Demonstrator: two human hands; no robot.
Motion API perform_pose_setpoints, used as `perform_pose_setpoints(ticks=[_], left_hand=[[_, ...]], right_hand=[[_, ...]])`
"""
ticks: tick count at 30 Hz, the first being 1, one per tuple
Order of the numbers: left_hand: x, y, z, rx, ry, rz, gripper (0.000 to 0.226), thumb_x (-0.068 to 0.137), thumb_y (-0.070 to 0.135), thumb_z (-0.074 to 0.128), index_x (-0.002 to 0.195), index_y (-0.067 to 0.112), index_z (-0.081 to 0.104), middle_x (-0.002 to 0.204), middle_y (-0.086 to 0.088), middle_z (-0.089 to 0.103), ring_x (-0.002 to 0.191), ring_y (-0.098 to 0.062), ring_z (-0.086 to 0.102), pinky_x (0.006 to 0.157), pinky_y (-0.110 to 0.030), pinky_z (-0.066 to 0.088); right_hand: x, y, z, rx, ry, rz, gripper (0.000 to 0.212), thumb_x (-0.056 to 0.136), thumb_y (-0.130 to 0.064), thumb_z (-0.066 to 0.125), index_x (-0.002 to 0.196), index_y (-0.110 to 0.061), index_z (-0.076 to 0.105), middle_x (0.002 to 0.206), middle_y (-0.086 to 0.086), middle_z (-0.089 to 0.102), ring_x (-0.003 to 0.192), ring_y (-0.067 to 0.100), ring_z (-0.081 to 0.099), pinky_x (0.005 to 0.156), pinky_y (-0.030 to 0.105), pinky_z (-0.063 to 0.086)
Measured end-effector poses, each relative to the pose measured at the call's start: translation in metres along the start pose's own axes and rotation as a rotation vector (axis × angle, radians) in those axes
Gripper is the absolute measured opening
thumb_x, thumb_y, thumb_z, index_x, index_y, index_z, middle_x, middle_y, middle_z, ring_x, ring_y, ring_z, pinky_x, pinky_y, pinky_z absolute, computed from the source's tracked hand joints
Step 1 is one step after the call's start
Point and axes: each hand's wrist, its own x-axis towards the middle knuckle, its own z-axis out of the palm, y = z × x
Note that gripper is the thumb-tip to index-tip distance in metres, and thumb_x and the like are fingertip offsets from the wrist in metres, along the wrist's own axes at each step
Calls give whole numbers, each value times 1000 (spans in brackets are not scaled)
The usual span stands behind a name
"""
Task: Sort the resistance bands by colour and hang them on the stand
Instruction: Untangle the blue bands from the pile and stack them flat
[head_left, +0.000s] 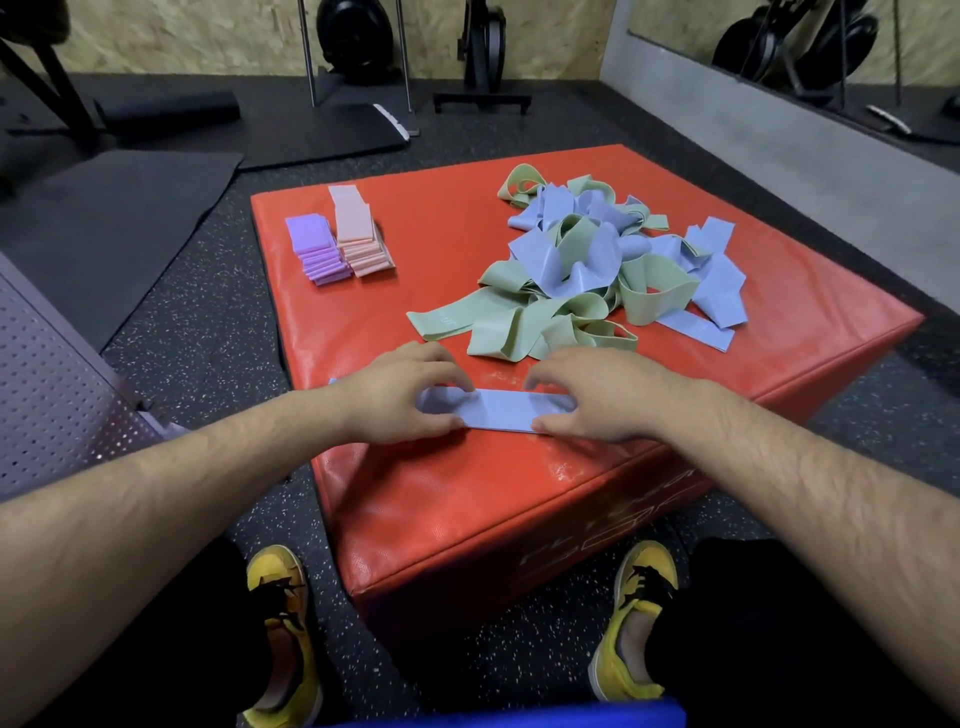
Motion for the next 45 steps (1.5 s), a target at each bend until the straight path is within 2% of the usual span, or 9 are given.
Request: perform_pose_setpoints(ticks=[11,16,19,22,27,31,36,41,45], left_hand=[[78,18,-35,82,237,-17,54,79,56,52,126,31,61,125,4,55,114,-23,51,96,-45,43],[126,18,-37,82,246,-94,42,89,48,56,128,33,59,132,2,50,121,-23,46,99,-41,40],[145,15,-32,105,194,-107,38,92,40,58,130,34,58,131,3,50,120,-23,45,97,-38,39],[160,13,-25,127,192,-109,37,92,39,57,129,34,59,126,2,51,116,-24,46,92,-36,38],[171,9,-21,151,168,-104,39,91,38,56,129,36,57,126,3,50,116,-23,46,89,-34,36],[173,7,-27,125,191,-105,39,91,35,57,130,33,56,127,3,49,118,-23,46,92,-37,38],[166,18,-47,-128,412,-37,46,92,38,62,135,30,50,128,6,48,113,-16,56,96,-40,47],[145,47,-75,-440,687,82,69,86,40,75,144,31,39,134,10,44,109,0,55,88,-10,41],[122,60,-96,-458,844,129,51,92,29,69,138,27,47,129,13,54,111,-5,56,87,-13,40]], right_hand=[[22,25,-40,191,272,136,33,94,-45,58,122,-29,62,116,-10,60,105,11,58,84,33,48],[51,59,-44,322,420,234,19,96,-38,54,101,-27,69,108,-8,65,104,16,58,85,37,50],[66,72,-40,280,367,289,23,96,-36,51,97,-26,71,104,-2,65,112,25,52,85,32,44],[79,83,-34,171,211,421,28,96,-46,47,109,-34,69,122,3,57,130,31,37,103,38,38],[89,103,-27,209,71,488,30,97,-44,44,87,-23,64,102,3,66,115,30,44,84,34,37],[89,114,-40,415,347,448,23,98,-24,52,104,-13,72,106,7,71,107,28,60,88,35,48],[68,98,-80,703,778,275,35,87,2,61,117,-14,70,116,-6,67,103,2,57,84,2,38],[48,58,-116,859,1015,50,37,85,6,63,109,-21,71,111,-12,67,102,5,63,80,14,48],[40,25,-132,952,1062,-52,35,85,5,65,111,-18,70,110,-6,68,91,4,62,76,19,50]])
